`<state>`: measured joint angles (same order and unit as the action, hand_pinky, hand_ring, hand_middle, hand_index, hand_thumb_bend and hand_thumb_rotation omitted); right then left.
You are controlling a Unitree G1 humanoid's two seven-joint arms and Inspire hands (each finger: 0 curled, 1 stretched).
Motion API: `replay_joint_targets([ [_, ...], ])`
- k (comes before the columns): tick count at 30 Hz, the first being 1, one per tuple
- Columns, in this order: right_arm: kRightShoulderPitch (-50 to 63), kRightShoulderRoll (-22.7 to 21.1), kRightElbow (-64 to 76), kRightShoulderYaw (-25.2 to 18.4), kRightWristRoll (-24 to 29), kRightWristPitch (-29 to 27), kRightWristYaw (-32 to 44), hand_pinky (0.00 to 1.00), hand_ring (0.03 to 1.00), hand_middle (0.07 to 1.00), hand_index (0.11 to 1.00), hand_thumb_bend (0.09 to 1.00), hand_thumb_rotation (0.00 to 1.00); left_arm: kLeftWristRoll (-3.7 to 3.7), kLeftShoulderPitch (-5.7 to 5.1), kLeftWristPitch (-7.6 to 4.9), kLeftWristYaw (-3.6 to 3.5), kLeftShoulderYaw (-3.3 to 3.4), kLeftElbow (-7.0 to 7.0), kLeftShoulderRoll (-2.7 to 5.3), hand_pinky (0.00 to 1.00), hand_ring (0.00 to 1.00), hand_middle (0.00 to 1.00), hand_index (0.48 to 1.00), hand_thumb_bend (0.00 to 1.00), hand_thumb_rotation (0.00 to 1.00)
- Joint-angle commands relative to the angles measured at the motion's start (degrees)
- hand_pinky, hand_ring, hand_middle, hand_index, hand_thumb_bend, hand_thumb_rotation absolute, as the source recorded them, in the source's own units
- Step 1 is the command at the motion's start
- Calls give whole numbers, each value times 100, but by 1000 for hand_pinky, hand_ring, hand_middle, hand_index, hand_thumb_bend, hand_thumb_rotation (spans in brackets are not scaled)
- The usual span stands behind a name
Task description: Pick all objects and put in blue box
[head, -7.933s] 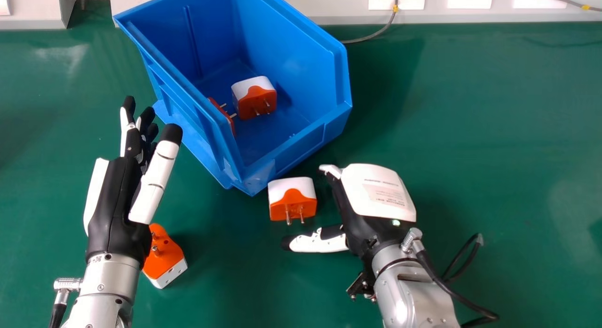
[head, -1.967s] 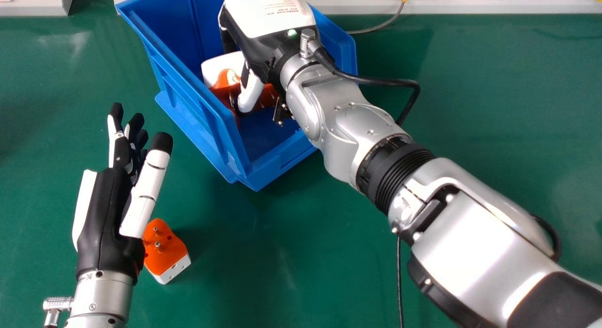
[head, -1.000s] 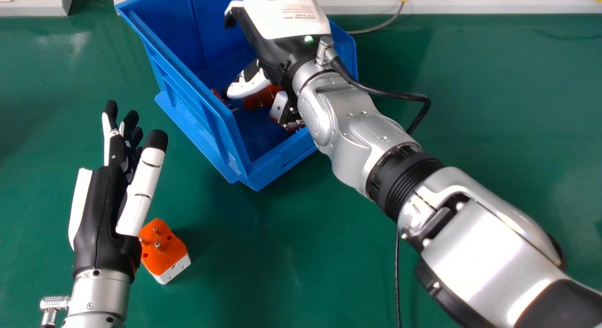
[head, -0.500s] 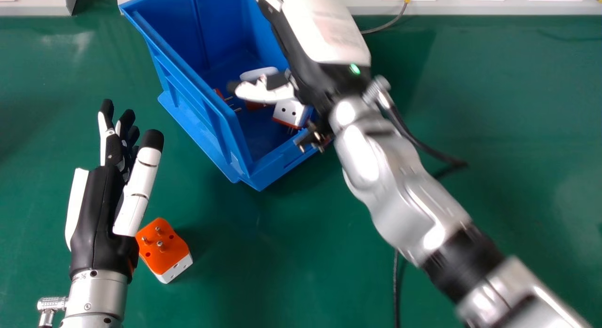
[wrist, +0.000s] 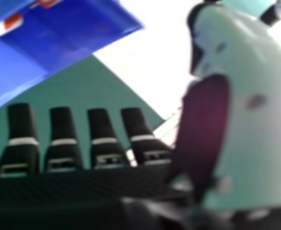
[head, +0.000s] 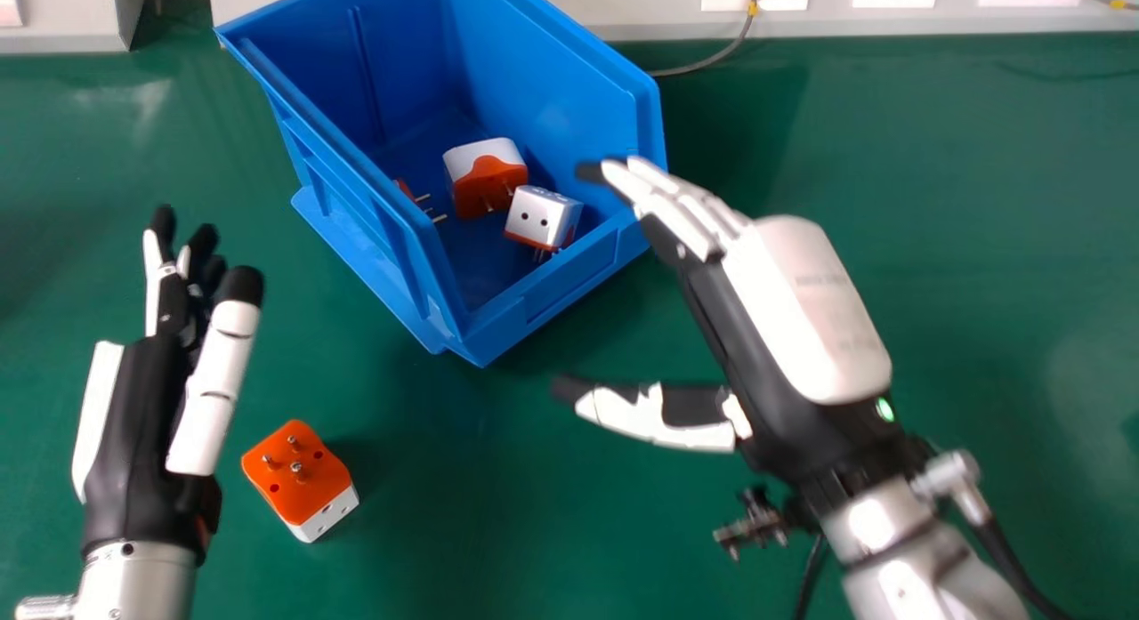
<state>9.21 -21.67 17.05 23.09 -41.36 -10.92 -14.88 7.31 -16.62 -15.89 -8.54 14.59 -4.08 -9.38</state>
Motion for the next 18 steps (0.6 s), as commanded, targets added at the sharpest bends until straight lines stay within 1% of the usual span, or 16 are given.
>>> replay_joint_targets([
  [1, 312, -172, 187, -165, -91, -336, -146, 729, 838, 865, 851, 394, 354, 96, -58, -142, -18, 79, -108, -14, 1000, 1000, 1000, 1000, 648, 853],
  [3, 524, -243, 157, -216, -129, -505, -119, 719, 825, 852, 838, 391, 385, 115, -94, -136, -15, 103, -139, -4, 1000, 1000, 1000, 1000, 651, 855],
  [5, 697, -281, 151, -220, -187, -586, -39, 715, 822, 848, 832, 389, 398, 163, -119, -143, -21, 133, -144, -5, 1000, 1000, 1000, 1000, 644, 855],
  [9, 862, -292, 122, -157, -308, -732, 83, 710, 821, 842, 818, 381, 427, 258, -117, -179, -42, 206, -81, -27, 1000, 1000, 1000, 1000, 638, 853],
  [11, 918, -296, 124, -75, -332, -821, 203, 710, 821, 842, 816, 379, 433, 316, -110, -194, -57, 252, -59, -19, 1000, 1000, 1000, 1000, 645, 853],
  [13, 944, -301, 81, 56, -360, -933, 340, 707, 821, 839, 808, 378, 438, 380, -96, -258, -88, 304, 14, -15, 1000, 1000, 1000, 1000, 656, 849],
  [15, 900, -281, -20, 188, -443, -1053, 420, 705, 820, 837, 803, 378, 441, 421, -78, -326, -109, 341, 85, -14, 1000, 1000, 1000, 1000, 665, 844],
  [18, 732, -201, -269, 403, -500, -1282, 470, 700, 811, 828, 791, 378, 455, 426, -67, -417, -100, 362, 153, 12, 1000, 1000, 1000, 1000, 675, 840],
])
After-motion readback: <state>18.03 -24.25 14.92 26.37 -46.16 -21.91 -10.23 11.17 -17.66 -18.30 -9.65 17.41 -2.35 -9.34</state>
